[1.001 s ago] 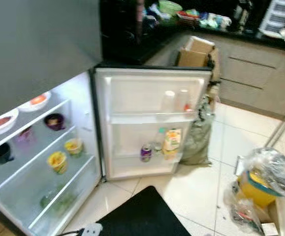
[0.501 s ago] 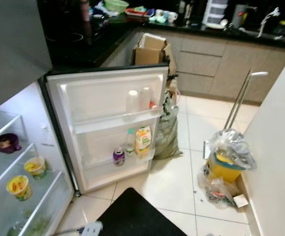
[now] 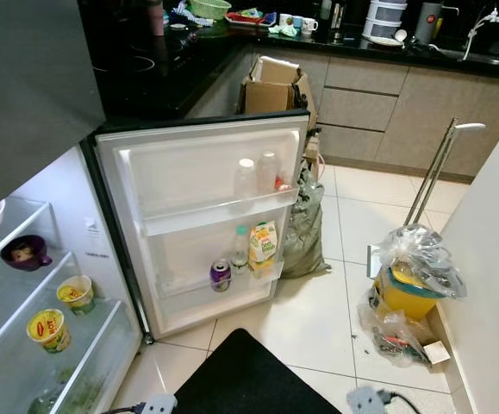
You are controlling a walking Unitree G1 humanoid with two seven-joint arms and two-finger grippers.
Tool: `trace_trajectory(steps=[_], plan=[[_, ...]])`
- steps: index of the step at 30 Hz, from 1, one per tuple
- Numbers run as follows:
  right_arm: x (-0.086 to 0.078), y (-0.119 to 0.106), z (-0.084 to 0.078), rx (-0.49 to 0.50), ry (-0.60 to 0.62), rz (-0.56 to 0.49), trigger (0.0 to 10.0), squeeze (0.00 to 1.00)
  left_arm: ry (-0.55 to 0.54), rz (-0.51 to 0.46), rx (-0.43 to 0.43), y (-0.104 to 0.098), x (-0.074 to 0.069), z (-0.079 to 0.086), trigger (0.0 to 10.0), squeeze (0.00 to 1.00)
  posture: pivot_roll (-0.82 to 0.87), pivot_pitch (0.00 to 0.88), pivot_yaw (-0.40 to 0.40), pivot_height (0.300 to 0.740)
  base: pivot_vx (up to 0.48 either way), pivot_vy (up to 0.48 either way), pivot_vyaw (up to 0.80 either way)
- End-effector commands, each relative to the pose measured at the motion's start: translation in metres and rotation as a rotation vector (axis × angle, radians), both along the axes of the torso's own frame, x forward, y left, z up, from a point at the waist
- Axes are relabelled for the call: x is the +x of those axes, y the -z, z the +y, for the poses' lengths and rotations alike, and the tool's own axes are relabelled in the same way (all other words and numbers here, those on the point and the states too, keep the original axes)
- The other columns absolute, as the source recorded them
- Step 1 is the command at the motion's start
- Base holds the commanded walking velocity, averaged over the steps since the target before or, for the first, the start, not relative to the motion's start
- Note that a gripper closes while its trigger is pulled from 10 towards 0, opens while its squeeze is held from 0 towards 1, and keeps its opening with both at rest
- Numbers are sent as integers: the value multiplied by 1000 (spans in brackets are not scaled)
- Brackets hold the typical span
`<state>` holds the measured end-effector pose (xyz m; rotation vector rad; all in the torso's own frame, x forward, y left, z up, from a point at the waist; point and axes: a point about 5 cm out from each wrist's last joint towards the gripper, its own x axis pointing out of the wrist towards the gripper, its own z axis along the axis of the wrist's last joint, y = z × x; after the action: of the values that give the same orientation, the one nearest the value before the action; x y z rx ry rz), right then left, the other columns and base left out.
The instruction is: Restocking fridge
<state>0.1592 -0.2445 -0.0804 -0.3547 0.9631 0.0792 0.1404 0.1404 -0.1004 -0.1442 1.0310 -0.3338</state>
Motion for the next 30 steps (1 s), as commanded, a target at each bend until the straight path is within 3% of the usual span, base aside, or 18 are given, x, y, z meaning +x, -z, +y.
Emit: trace_trajectory(steps=[1,3,8,21,30], plan=[[0,-1,-3,7,28,-13,10000,0,11,10,10,1,-3,0,10000,0,-69,0,-76,740,0,0,0],[3,-3,-3,15,37,-27,10000,0,12,10,12,1,-3,0,10000,0,-69,0,-76,740,0,0,0],[13,-6,6,157,3,-45,10000,0,16,5,17,1,-2,2,10000,0,-63,0,-73,740,0,0,455],[-1,0,5,178,35,-5,10000,0,23,4,16,1,-2,1,10000,0,-65,0,-73,740,0,0,775],[4,-2,8,201,26,-27,10000,0,22,2,11,1,-2,-1,10000,0,-69,0,-71,740,0,0,765]])
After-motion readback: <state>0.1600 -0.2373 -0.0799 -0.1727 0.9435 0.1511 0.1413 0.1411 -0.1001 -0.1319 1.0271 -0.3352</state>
